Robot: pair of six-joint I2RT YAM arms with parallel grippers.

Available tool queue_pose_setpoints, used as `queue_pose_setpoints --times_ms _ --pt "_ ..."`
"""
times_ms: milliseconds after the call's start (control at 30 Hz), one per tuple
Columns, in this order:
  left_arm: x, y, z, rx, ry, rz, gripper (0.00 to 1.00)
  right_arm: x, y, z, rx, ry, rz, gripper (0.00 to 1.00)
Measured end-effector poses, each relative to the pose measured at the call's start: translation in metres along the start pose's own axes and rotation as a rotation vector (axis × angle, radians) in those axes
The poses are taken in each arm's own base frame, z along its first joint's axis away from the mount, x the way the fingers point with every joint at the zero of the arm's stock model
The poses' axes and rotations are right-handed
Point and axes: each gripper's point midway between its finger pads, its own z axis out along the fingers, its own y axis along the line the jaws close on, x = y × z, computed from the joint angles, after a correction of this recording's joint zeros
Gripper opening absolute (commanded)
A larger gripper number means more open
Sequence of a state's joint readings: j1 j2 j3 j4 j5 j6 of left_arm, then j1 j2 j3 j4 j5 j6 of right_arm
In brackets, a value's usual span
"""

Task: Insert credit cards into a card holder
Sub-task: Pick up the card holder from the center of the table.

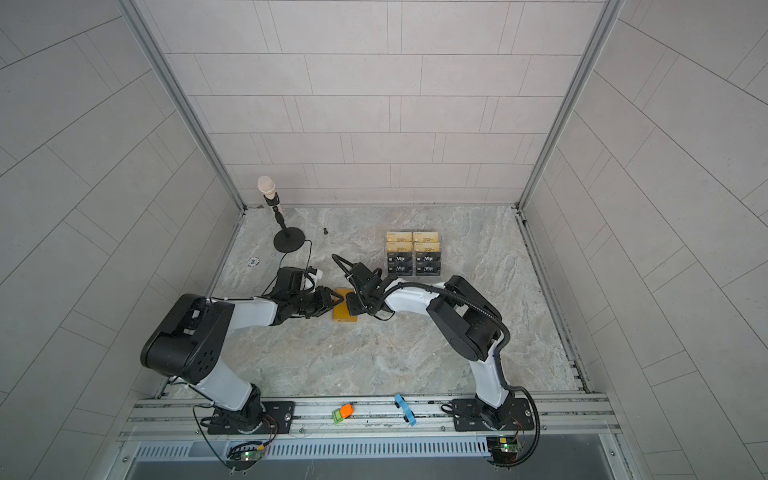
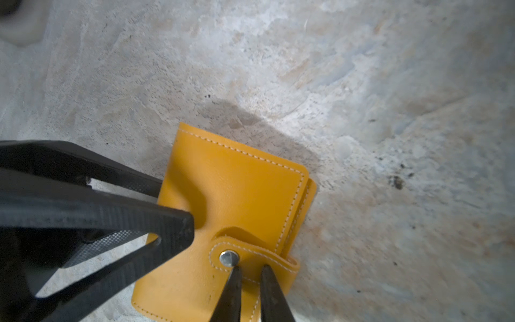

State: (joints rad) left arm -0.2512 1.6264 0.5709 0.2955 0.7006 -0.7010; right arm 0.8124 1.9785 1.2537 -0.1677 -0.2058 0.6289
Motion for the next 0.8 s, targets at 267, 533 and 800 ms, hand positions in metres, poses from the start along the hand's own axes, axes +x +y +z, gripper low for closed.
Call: queue_pose_setpoints --times_ms 267,533,800 --pt "-0.001 -0.006 0.001 0.011 -0.002 0.009 0.12 0.000 0.001 -0.001 -0.010 0.000 -0.008 0.19" --pt "0.002 -0.019 -0.005 -0.048 -0.024 0.071 0.06 0.001 0.002 -0.014 -0.007 0.011 -0.027 0.34" --pt "0.001 -0.054 -0.022 -0.133 -0.112 0.196 0.04 -0.025 0.020 -0.074 -0.039 -0.089 -0.051 0.41"
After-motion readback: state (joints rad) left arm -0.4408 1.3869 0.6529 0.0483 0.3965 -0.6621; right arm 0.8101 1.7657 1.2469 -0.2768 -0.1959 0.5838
